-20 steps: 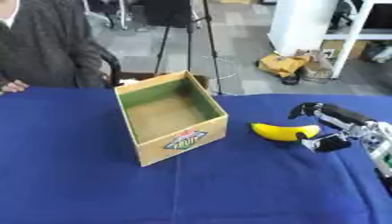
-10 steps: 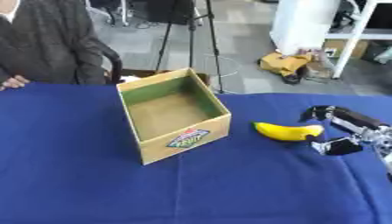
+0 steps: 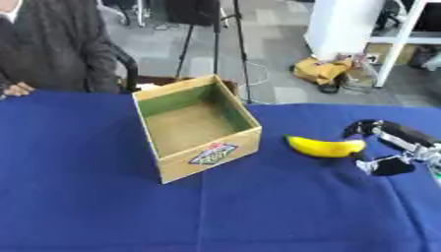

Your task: Pick up objects on the table and place them in the box.

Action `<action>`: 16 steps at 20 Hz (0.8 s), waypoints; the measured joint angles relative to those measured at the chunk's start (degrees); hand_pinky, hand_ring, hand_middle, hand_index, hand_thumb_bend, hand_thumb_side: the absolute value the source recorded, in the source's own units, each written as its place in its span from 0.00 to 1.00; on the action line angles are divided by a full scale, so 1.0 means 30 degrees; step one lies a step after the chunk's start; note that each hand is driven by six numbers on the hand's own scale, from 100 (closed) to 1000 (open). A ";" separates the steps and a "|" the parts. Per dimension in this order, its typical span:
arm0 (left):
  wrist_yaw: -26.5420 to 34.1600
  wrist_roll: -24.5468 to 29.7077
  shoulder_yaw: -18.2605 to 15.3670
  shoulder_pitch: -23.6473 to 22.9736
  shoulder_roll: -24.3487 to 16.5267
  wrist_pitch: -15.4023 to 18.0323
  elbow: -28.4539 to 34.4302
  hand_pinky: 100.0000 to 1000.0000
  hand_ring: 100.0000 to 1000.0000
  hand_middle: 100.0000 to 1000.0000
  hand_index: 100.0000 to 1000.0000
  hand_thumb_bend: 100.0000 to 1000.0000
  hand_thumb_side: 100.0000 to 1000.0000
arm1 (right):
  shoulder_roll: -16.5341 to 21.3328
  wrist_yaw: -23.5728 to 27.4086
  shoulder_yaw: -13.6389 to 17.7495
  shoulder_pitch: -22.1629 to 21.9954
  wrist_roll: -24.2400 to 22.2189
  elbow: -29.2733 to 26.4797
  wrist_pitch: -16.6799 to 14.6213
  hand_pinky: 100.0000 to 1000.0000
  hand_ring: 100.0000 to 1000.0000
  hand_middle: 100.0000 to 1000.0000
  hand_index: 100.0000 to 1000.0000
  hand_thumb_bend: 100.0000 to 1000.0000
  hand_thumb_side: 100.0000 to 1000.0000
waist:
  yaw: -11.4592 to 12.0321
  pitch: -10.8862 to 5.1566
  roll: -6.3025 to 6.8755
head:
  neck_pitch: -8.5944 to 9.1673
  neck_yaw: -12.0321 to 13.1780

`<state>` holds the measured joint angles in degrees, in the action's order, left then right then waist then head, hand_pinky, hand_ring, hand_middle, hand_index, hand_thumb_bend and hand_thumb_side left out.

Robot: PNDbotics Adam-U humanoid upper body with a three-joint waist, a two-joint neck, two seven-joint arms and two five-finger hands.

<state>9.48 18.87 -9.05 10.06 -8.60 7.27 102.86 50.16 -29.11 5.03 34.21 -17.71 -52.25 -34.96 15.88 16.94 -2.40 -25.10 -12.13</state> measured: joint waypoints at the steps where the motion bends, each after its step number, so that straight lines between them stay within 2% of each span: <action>1: -0.0003 0.0000 -0.0003 0.0002 0.0000 0.0000 0.0006 0.49 0.59 0.47 0.68 0.19 1.00 | 0.0025 0.0042 0.0040 -0.0023 -0.0020 0.0000 0.0018 0.80 0.89 0.83 0.81 0.00 0.11 | 0.0054 0.0002 -0.0019 | 0.0001 0.0008; 10: -0.0112 -0.0005 -0.0057 0.0005 0.0000 0.0016 0.0094 0.49 0.58 0.47 0.68 0.19 1.00 | 0.0424 0.0560 0.0329 -0.0491 -0.0056 0.0097 0.0154 0.80 0.89 0.84 0.82 0.00 0.11 | 0.0363 0.0179 -0.0091 | -0.0015 0.0216; 16: -0.0179 0.0010 -0.0075 -0.0008 0.0001 0.0102 0.0095 0.49 0.57 0.47 0.68 0.18 1.00 | 0.0718 0.1054 0.0486 -0.0730 -0.0069 0.0108 0.0171 0.80 0.90 0.85 0.83 0.00 0.26 | 0.0586 0.0304 -0.0074 | -0.0034 0.0306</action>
<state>8.95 18.90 -9.28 10.04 -8.59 7.57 103.14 52.31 -25.95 6.49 32.01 -17.92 -51.92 -34.45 17.63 17.85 -2.62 -25.20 -11.21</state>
